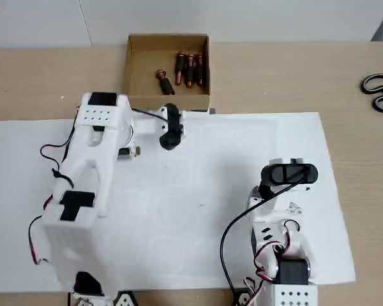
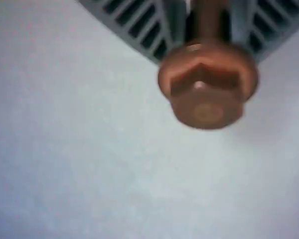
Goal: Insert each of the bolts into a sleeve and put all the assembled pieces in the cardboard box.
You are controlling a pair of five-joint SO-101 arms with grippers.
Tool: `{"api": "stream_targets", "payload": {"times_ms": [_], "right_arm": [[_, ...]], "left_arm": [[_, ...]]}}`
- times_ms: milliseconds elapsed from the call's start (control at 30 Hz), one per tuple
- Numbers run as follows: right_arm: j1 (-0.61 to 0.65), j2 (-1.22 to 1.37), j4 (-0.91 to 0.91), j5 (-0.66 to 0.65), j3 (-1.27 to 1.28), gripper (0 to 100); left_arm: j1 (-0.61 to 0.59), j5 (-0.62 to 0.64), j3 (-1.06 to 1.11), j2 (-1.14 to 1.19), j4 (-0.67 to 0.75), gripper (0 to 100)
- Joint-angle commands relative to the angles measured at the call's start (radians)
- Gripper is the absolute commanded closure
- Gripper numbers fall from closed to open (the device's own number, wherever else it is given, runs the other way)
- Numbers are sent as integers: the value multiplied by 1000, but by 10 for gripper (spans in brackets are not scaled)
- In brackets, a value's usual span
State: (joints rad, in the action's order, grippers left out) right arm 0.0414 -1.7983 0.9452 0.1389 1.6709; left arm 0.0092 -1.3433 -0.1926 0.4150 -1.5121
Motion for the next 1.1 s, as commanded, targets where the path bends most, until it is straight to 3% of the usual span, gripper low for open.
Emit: {"api": "stream_targets", "payload": {"times_ms": [0,433,633,833,1067], "right_arm": [[-5,-15,-27,-5,12,996],[-5,-15,36,-118,-48,996],[24,-16,36,-117,-114,996],[165,-15,27,-120,-221,996],[309,-15,-74,-117,-241,996]], "left_arm": [[17,-44,-96,-132,-43,993],[64,723,-139,-473,-178,993],[71,789,-133,-704,-163,994],[61,1049,-104,-948,-37,994],[69,1565,151,-1183,26,994]]}}
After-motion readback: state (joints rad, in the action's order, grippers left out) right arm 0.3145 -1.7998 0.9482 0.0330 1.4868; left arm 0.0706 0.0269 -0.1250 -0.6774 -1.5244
